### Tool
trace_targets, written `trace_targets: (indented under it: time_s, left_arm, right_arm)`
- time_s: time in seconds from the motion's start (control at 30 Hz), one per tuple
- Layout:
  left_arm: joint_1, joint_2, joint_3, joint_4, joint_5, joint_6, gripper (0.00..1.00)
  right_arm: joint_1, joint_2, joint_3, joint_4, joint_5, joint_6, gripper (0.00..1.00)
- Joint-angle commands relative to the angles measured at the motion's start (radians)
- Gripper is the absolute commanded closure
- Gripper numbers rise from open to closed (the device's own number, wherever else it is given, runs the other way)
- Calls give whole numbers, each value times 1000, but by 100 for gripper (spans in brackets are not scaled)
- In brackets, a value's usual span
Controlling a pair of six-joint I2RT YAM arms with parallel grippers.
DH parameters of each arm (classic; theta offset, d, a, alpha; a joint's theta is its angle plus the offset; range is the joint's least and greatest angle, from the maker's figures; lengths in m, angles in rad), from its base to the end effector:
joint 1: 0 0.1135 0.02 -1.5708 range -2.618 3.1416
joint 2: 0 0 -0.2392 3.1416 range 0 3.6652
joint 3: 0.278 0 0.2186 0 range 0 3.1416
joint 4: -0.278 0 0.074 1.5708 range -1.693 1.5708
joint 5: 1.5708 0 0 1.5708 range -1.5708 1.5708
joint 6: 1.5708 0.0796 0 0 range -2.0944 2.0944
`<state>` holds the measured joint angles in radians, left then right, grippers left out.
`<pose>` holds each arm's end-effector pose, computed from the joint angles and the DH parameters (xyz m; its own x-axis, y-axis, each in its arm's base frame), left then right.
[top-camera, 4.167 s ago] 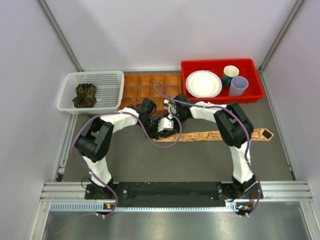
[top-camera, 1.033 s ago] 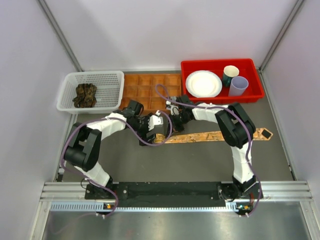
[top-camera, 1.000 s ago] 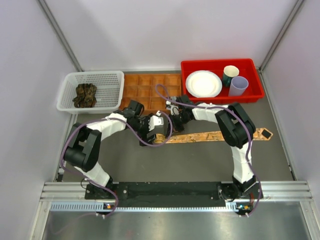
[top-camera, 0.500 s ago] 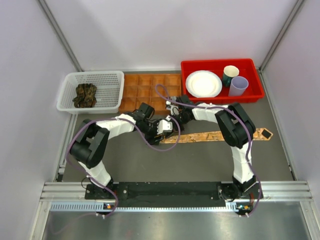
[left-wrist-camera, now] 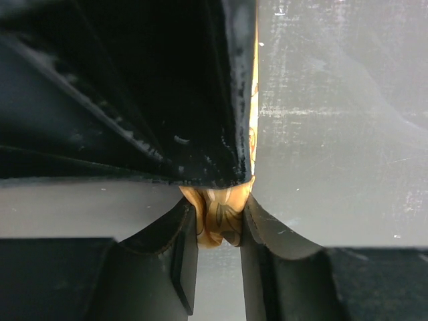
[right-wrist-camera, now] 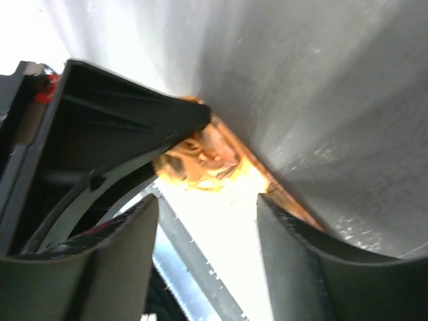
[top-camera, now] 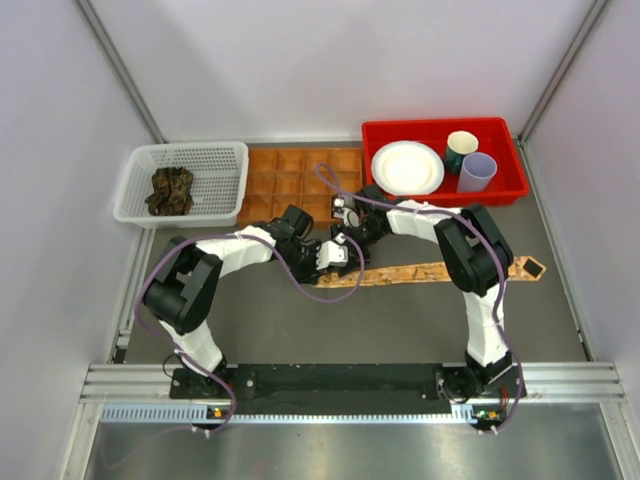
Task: Roll the ties
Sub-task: Roll the tie at the center of the board.
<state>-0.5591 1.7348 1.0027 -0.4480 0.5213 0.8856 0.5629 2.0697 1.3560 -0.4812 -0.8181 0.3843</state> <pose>0.2417 -0.1980 0.1214 -0.0154 0.8017 -0.5976 0.9998 0.0218 0.0035 0.2902 0.2518 0.1118 -0.9510 -0.2970 -0.0858 -0.2533 0.5895 0.7670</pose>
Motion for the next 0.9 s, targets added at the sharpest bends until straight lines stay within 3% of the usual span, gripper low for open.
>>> trace_targets:
  time_s: [0.0, 0.2, 0.47, 0.73, 0.83, 0.87]
  left_arm:
    - [-5, 17, 5, -31, -50, 12, 69]
    - [-15, 22, 2, -18, -75, 3, 68]
    - [-18, 19, -12, -3, -87, -14, 65]
    - [-27, 16, -16, 0, -92, -27, 62]
    - [-32, 11, -22, 9, -95, -31, 61]
    - [-35, 9, -24, 11, -98, -31, 61]
  right_arm:
    - [-12, -50, -10, 21, -99, 31, 39]
    - [-2, 18, -14, 119, -167, 148, 46]
    - [11, 65, -2, 87, -113, 134, 57]
    - [11, 119, 46, 15, -30, 62, 81]
    - [9, 133, 45, -7, -6, 38, 100]
    - [9, 135, 42, -11, 2, 33, 100]
